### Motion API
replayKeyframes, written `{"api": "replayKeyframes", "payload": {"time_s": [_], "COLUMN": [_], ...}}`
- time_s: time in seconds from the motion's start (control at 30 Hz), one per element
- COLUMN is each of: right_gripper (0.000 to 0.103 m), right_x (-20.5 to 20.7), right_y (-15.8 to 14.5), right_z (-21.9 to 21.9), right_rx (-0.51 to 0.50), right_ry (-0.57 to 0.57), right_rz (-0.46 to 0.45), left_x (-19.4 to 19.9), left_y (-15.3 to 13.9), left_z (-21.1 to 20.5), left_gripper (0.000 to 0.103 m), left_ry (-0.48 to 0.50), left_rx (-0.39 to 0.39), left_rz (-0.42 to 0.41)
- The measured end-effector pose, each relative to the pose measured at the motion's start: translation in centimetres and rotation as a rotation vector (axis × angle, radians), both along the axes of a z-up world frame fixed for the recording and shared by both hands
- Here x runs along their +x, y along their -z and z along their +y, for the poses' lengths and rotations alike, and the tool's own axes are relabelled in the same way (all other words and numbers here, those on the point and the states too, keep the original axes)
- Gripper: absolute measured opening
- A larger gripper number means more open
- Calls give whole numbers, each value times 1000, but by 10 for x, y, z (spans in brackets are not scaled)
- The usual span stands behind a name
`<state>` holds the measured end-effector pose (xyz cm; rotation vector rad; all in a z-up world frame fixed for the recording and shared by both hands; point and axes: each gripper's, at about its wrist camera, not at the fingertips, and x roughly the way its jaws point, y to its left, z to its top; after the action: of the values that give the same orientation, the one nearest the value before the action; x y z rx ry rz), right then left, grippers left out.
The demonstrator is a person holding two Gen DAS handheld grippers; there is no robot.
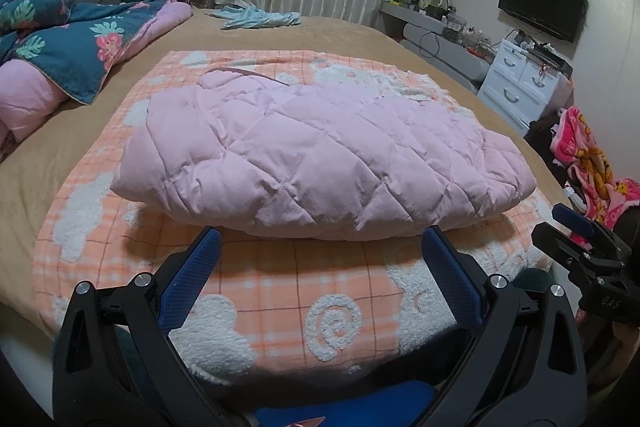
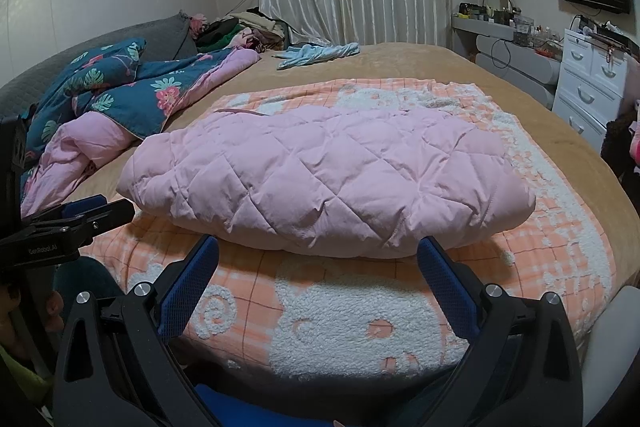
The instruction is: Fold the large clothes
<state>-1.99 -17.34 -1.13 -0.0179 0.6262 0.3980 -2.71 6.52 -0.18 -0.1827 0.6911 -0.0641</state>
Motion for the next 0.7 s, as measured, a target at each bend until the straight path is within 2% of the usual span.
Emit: {"api": "replayKeyframes", "payload": {"time_s": [0.7], "right_gripper": [99], "right_x": [-2], "right_y": [-1], "right_z": [0], "right_rx": [1], "right_ry": [1], "right_rz": [-4], "left_x": [-1], "left_y": [-3], "left_z": [-3], "left_gripper": [94], "left_ry": [-2], "left_rx": [14], "left_rz": [0]}}
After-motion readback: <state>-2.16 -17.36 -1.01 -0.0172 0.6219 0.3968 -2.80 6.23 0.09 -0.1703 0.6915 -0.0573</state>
